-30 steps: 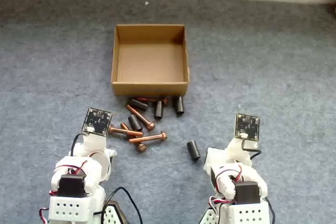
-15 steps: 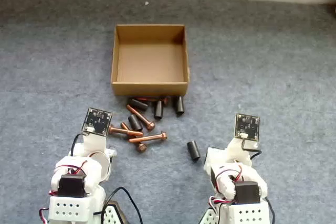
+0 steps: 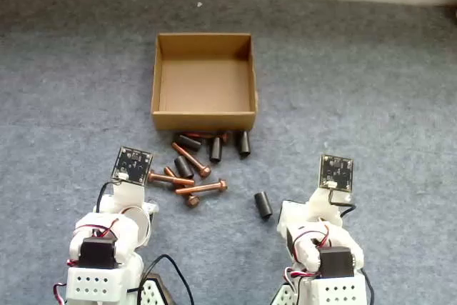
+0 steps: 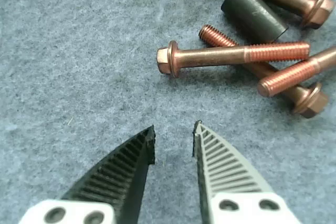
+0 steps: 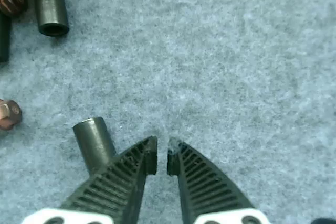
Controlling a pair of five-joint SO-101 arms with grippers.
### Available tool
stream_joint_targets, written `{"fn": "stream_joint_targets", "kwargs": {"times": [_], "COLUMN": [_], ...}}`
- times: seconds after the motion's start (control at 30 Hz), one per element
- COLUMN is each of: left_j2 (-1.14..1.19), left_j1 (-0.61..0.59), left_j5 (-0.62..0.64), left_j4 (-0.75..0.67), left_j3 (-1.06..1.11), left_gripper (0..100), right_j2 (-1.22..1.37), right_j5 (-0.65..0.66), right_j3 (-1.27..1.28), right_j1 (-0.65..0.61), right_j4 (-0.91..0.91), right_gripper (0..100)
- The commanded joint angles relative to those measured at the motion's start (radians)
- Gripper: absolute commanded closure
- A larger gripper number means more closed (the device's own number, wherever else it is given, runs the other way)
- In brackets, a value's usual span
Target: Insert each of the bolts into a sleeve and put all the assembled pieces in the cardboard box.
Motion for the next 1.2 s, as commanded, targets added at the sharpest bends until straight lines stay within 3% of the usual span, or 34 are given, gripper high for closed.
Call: {"fn": "stream_joint_targets", "kwargs": {"times": [0.0, 0.37, 0.57, 0.7, 0.8, 0.97, 1.17], "left_j2": [-0.005, -0.005, -0.005, -0.005, -0.005, -0.005, -0.005], "left_j1": [-0.008, -0.008, -0.008, -0.008, -0.008, -0.010, -0.010], "left_j5": [-0.011, -0.012, -0.012, -0.012, -0.012, -0.012, -0.012], "left_j4": [0.003, 0.000, -0.002, 0.000, 0.003, 0.003, 0.003], "left_j3": [0.021, 0.016, 0.016, 0.019, 0.021, 0.021, 0.021], "left_gripper": [85, 85, 85, 85, 85, 85, 85], "right_j2": [-0.010, -0.012, -0.012, -0.012, -0.012, -0.008, 0.061], "right_j5": [-0.009, -0.005, -0.003, 0.002, 0.130, 0.345, 0.422], "right_j3": [0.151, 0.107, -0.108, -0.137, -0.142, -0.202, -0.426], "right_j1": [0.005, 0.024, 0.260, 0.272, 0.272, 0.271, 0.125], "right_j4": [0.008, 0.005, -0.065, -0.168, -0.225, -0.171, 0.027], "right_gripper": [95.9, 95.9, 95.8, 95.7, 95.7, 95.7, 95.7]}}
